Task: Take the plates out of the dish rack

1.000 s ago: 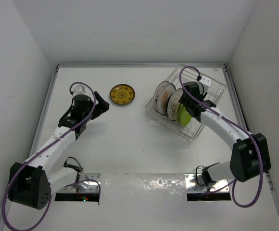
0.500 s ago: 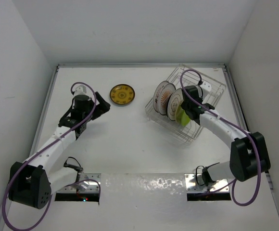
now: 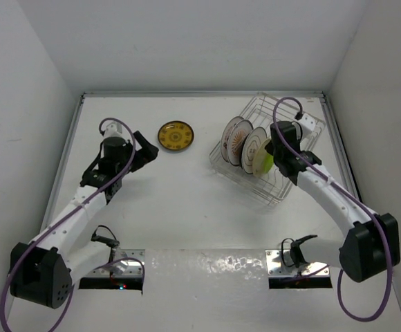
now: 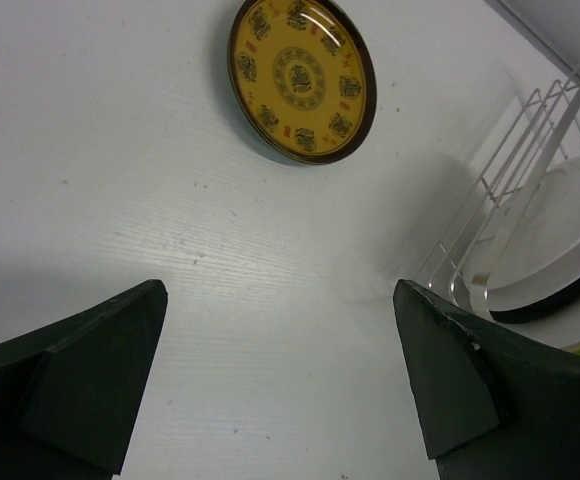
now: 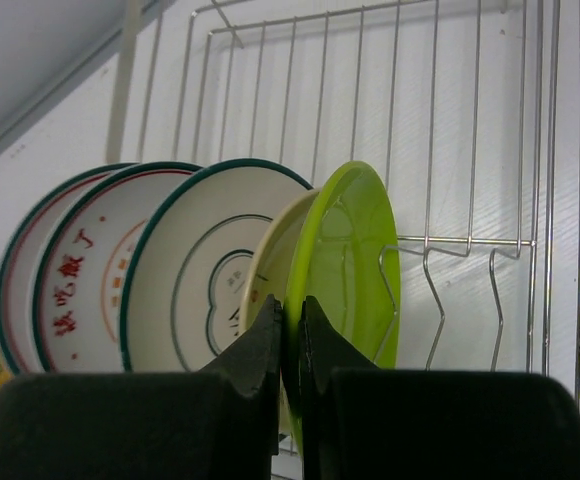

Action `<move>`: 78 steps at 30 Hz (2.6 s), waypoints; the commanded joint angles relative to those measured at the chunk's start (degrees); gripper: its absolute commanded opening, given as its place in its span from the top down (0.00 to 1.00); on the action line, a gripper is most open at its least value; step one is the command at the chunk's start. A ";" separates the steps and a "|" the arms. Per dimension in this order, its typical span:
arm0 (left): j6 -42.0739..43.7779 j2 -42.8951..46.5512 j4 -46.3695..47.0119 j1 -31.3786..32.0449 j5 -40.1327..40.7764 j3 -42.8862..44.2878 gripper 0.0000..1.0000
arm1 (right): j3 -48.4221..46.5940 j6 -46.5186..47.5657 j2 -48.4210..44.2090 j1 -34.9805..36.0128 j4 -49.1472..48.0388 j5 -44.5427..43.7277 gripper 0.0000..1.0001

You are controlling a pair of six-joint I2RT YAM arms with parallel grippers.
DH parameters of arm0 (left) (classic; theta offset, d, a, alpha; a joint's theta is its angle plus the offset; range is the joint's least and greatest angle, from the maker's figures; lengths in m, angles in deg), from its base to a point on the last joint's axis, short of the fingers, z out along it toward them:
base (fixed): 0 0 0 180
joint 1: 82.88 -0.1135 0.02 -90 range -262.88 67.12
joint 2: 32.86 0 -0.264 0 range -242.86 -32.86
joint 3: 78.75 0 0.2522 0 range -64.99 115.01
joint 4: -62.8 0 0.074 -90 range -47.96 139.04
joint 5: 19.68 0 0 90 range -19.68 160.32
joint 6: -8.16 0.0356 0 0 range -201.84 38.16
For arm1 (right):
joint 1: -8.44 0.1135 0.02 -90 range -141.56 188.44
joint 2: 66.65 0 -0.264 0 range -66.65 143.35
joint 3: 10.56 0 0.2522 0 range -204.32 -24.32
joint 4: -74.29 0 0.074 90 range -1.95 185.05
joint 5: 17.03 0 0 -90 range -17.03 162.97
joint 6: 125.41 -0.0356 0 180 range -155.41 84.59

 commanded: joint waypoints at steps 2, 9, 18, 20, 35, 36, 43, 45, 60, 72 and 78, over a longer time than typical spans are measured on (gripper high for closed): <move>-0.71 4.75 -0.04 0.74 -2.12 1.60 0.06 | -4.64 4.16 -5.73 -0.02 0.17 0.09 1.00; -5.79 8.44 2.93 0.74 -15.61 2.92 0.06 | -25.53 27.95 0.29 12.34 10.96 -0.37 1.00; -14.14 10.46 9.18 0.83 -25.41 1.60 0.06 | -45.61 62.25 13.42 36.61 30.31 10.11 1.00; -16.34 11.95 9.09 0.74 -25.67 1.08 0.06 | -42.54 70.94 15.17 44.34 31.11 6.02 1.00; -19.61 16.27 8.39 0.83 -27.43 -6.22 0.10 | -32.78 85.38 19.48 56.32 12.14 2.49 1.00; -19.17 16.18 7.52 0.83 -27.35 -6.31 0.11 | -32.34 85.91 19.66 56.41 10.30 2.13 1.00; -20.30 17.58 10.23 0.83 -28.66 -8.24 0.66 | -29.79 87.14 21.77 56.32 0.01 0.37 1.00; -20.57 17.67 11.73 0.83 -28.32 -8.15 0.86 | -28.56 86.79 22.73 56.32 -2.71 0.45 1.00; -9.33 -6.73 15.59 0.48 0.86 1.06 1.00 | -17.57 44.90 5.79 45.44 -0.48 -11.16 0.01; -4.23 -39.80 20.08 0.13 5.87 21.11 1.00 | -6.59 41.09 -11.97 36.19 6.41 -17.65 0.01; -4.48 -47.70 18.16 -0.14 6.14 29.45 1.00 | -4.83 41.35 -13.65 35.14 6.68 -17.57 0.01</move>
